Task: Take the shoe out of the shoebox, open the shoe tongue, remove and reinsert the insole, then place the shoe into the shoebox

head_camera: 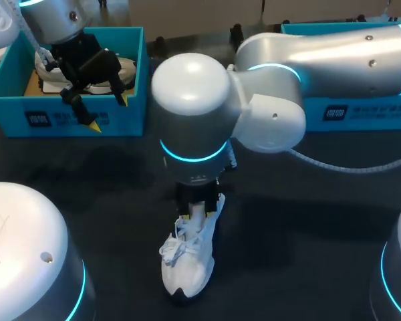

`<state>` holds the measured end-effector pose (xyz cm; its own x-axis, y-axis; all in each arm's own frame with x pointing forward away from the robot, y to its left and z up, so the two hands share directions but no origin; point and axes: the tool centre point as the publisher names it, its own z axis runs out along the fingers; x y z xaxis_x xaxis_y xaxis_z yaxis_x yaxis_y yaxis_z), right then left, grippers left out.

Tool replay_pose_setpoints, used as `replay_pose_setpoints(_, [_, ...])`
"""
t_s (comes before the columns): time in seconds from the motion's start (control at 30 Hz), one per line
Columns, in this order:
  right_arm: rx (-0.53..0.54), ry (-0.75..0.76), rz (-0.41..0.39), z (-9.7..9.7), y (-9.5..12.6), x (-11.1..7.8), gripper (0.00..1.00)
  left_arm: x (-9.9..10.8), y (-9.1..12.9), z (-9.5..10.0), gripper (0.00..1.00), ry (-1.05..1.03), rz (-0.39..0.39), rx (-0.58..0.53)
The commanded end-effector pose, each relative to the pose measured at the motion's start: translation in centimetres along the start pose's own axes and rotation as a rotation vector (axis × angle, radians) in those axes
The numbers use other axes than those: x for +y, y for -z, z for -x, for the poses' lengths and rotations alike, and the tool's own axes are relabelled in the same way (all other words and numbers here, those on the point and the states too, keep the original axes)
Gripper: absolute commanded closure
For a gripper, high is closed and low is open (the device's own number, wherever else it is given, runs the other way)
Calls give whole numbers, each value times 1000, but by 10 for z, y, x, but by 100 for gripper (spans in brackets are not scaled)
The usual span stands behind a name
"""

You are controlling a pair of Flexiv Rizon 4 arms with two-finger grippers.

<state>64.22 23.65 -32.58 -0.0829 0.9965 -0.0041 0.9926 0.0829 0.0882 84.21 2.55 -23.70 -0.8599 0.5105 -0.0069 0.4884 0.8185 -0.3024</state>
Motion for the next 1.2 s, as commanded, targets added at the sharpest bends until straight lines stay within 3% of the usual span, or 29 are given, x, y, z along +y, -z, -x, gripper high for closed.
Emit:
replay_pose_setpoints(0.03, [29, -586, 2, 10, -2, -4, 63, 0, 0, -1, 0, 0, 2, 0])
replay_pose_setpoints(0.33, [-36, -566, 25, -6, 20, -7, 62, 0, 0, -1, 0, 0, 2, 0])
replay_pose_setpoints(0.6, [-64, -544, 26, -19, 25, 1, 64, 0, 0, -1, 0, 0, 2, 0])
replay_pose_setpoints(1.0, [-13, -562, 7, 2, -17, 17, 67, 0, 0, -1, 0, 0, 2, 0])
replay_pose_setpoints(1.2, [8, -543, 4, 3, -23, 24, 67, 0, 0, -1, 0, 0, 2, 0])
